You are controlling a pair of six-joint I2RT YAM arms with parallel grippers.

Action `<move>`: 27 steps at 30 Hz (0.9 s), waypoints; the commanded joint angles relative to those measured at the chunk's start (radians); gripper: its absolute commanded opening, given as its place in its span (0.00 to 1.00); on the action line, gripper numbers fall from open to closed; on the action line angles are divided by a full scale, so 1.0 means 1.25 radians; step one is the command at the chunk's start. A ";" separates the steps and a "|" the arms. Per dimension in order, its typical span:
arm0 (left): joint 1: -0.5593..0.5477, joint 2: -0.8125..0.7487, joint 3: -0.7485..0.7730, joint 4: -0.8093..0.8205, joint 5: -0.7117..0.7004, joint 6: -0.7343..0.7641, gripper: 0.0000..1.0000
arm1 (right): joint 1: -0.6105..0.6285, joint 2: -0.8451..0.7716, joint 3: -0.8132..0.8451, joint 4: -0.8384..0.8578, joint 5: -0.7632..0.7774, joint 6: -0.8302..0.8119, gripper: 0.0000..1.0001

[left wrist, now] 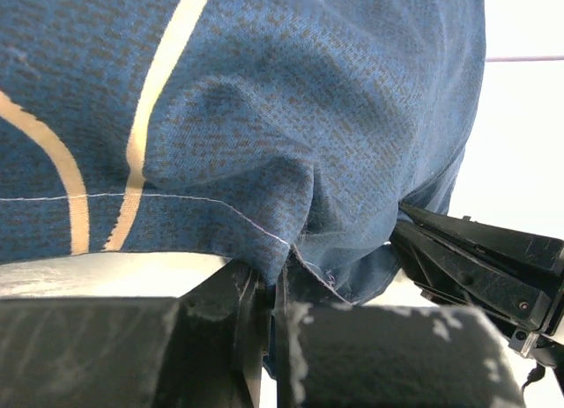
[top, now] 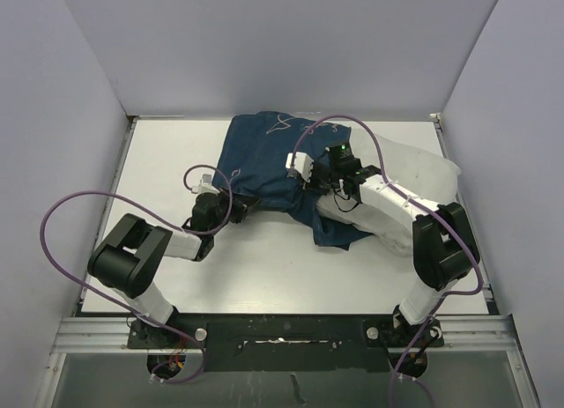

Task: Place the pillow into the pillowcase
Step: Stuff the pillow into the pillowcase.

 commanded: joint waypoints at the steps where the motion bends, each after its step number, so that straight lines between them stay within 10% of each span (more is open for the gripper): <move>1: -0.029 0.004 0.043 0.082 0.048 -0.039 0.00 | 0.008 -0.036 -0.001 0.005 0.000 0.002 0.00; 8: -0.131 -0.062 0.117 -0.073 0.035 -0.067 0.00 | 0.032 -0.011 0.011 0.039 0.009 0.014 0.00; 16: -0.095 0.180 0.236 0.012 0.075 -0.105 0.01 | 0.027 -0.013 0.045 0.011 -0.093 0.036 0.02; 22: -0.059 0.221 0.231 0.008 0.111 -0.095 0.01 | -0.152 -0.076 0.231 -0.273 -0.497 -0.021 0.49; 27: -0.035 0.201 0.226 -0.004 0.126 -0.071 0.01 | -0.241 -0.145 0.231 -0.525 -0.447 -0.300 0.80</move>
